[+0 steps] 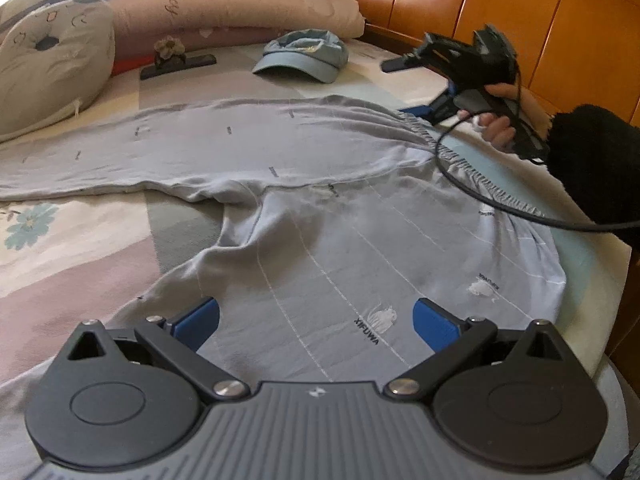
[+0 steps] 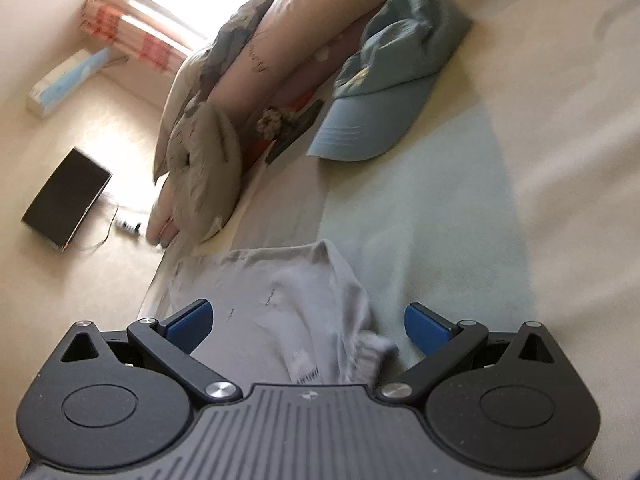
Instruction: Fold clothes
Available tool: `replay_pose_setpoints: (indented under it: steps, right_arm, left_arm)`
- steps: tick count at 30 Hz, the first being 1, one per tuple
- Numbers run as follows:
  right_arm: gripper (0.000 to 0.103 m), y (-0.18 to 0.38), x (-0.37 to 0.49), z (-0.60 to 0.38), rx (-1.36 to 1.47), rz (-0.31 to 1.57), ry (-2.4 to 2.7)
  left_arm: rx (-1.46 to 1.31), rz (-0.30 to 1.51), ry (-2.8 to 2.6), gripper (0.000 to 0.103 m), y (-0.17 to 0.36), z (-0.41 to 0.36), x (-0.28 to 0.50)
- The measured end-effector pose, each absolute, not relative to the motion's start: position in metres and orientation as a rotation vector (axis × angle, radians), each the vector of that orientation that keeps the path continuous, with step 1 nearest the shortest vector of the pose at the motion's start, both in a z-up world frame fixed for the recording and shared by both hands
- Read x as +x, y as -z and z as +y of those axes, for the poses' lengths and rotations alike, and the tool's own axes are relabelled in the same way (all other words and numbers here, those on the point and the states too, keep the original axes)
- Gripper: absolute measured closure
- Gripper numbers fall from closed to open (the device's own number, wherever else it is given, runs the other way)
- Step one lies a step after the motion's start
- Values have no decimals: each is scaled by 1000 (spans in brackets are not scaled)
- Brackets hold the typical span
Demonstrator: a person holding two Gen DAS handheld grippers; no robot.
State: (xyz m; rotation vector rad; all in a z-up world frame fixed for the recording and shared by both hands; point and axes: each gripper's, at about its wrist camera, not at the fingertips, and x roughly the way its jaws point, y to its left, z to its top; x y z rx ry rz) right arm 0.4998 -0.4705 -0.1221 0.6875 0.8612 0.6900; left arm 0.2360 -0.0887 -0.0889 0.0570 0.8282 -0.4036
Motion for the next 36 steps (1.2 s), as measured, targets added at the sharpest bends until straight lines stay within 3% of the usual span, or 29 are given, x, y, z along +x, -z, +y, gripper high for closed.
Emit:
replay_pose_setpoints:
  steps: [15,26,36]
  right_arm:
    - [0,122,489,-459,639,958,-846]
    - [0,124,529,-441,664,966,-846]
    - [0,113,479,-481,588,991,-719]
  left_arm:
    - [31,842,419,1,95,-90,240]
    - [38,847,414,1,100,-89,242]
    - [34,824,419,1,102,-91,242]
